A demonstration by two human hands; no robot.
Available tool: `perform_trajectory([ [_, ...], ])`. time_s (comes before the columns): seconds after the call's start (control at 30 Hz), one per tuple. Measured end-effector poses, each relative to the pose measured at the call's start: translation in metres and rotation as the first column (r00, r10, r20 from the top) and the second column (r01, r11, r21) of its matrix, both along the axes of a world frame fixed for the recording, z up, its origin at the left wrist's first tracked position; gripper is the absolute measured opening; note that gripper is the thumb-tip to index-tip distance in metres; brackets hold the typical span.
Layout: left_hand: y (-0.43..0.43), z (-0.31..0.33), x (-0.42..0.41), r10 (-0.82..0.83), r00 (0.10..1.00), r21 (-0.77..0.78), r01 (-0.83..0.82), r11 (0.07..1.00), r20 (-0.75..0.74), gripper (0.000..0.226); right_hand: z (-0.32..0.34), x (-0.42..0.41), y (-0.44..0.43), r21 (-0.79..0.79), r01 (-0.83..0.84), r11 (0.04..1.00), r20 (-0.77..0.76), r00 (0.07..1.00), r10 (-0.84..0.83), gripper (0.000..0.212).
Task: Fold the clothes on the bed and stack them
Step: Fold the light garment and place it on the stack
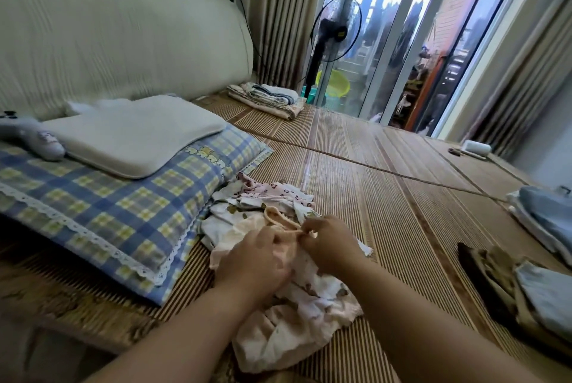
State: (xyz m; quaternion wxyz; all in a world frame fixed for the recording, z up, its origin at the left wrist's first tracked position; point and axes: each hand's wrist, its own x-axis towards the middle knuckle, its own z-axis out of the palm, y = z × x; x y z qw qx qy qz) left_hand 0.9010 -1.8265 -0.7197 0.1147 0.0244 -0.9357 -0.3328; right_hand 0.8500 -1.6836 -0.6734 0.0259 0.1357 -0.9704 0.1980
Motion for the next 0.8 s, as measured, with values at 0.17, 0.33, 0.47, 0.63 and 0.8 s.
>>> perform_trajectory([
  [0.17, 0.008, 0.023, 0.000, -0.034, 0.990, 0.272, 0.072, 0.960, -0.139, 0.053, 0.057, 0.021, 0.014, -0.578, -0.036, 0.815, 0.104, 0.988, 0.117, 0.016],
  [0.33, 0.016, 0.076, 0.009, -0.098, 0.964, 0.388, 0.191, 0.901, -0.247, 0.018, 0.121, 0.045, 0.026, -0.708, -0.114, 0.697, 0.044, 0.978, 0.205, 0.016],
  [0.47, 0.024, 0.118, 0.029, -0.147, 0.939, 0.449, 0.282, 0.848, -0.312, 0.028, 0.177, 0.069, 0.034, -0.659, -0.202, 0.724, -0.069, 0.975, 0.210, 0.016],
  [0.63, 0.040, 0.179, 0.047, -0.204, 0.899, 0.265, 0.321, 0.909, -0.388, 0.063, 0.241, 0.086, 0.046, -0.547, -0.245, 0.800, -0.254, 0.960, 0.120, 0.019],
  [0.8, 0.054, 0.271, 0.040, -0.361, 0.864, 0.351, 0.479, 0.804, -0.352, 0.052, 0.292, 0.096, 0.060, -0.510, -0.235, 0.828, -0.381, 0.924, 0.028, 0.023],
])
